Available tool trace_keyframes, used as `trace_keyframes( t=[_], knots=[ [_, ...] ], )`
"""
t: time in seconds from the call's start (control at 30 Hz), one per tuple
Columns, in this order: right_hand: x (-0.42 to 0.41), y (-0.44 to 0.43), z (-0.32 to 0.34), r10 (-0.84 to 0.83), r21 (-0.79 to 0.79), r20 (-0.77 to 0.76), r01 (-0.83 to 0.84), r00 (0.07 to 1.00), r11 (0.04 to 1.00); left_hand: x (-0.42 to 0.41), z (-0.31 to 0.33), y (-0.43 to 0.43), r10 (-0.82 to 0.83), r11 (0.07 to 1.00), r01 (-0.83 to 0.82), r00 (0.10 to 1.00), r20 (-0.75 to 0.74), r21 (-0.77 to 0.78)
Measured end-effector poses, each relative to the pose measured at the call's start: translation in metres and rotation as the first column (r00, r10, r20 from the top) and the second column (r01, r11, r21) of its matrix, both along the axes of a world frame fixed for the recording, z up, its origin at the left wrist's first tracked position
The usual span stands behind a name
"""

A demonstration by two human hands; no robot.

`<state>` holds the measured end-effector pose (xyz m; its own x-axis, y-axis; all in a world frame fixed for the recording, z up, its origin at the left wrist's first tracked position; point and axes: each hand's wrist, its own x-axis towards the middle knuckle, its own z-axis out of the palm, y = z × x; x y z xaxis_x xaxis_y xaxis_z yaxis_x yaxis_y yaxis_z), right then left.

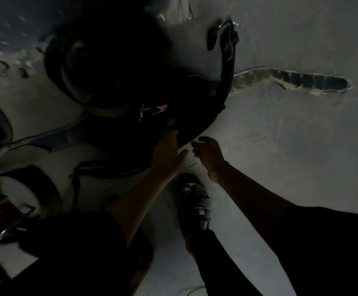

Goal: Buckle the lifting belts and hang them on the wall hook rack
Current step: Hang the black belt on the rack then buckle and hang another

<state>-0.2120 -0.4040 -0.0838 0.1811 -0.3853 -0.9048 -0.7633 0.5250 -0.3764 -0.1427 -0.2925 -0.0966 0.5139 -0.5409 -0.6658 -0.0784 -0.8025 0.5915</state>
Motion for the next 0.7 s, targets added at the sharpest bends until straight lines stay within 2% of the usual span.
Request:
trace_keyframes(
  t=[0.1,0.2,0.23,0.3,0.33,0.4,0.47,0.57,0.7],
  knots=[
    [0.0,-0.008,-0.022,0.031,-0.012,0.031,-0.03,0.999,0.999,-0.004,-0.033,-0.011,-0.066,0.997,0.066,0.998,-0.01,0.029],
    [-0.003,-0.005,-0.022,-0.015,-0.021,0.067,0.017,0.998,1.0,-0.008,-0.047,-0.005,-0.274,0.96,0.254,0.938,0.213,0.117],
    [-0.004,-0.003,-0.019,-0.038,-0.016,0.094,0.04,0.995,0.999,-0.008,-0.043,-0.002,-0.305,0.952,0.286,0.913,0.272,0.107],
    [-0.005,0.0,-0.007,-0.069,-0.039,0.135,0.075,0.989,0.996,-0.007,-0.026,0.0,-0.292,0.956,0.29,0.91,0.295,0.052],
    [-0.007,0.002,-0.001,-0.086,-0.059,0.152,0.096,0.985,0.994,-0.006,-0.018,0.003,-0.268,0.962,0.272,0.923,0.276,0.025],
    [-0.008,0.006,0.014,-0.102,-0.088,0.163,0.118,0.981,0.989,-0.002,0.006,0.01,-0.178,0.984,0.179,0.974,0.142,0.006],
    [-0.004,0.01,0.032,-0.111,-0.102,0.137,0.126,0.984,0.987,0.009,0.038,0.013,-0.003,0.999,0.002,1.0,-0.017,-0.041],
    [0.009,0.016,0.07,-0.207,-0.073,0.13,0.218,0.97,0.973,0.024,0.097,0.015,0.232,0.967,-0.247,0.953,-0.193,-0.059],
    [0.034,0.026,0.139,-0.42,0.068,0.189,0.415,0.888,0.908,0.042,0.172,0.031,0.335,0.924,-0.368,0.909,-0.249,-0.101]
  ],
)
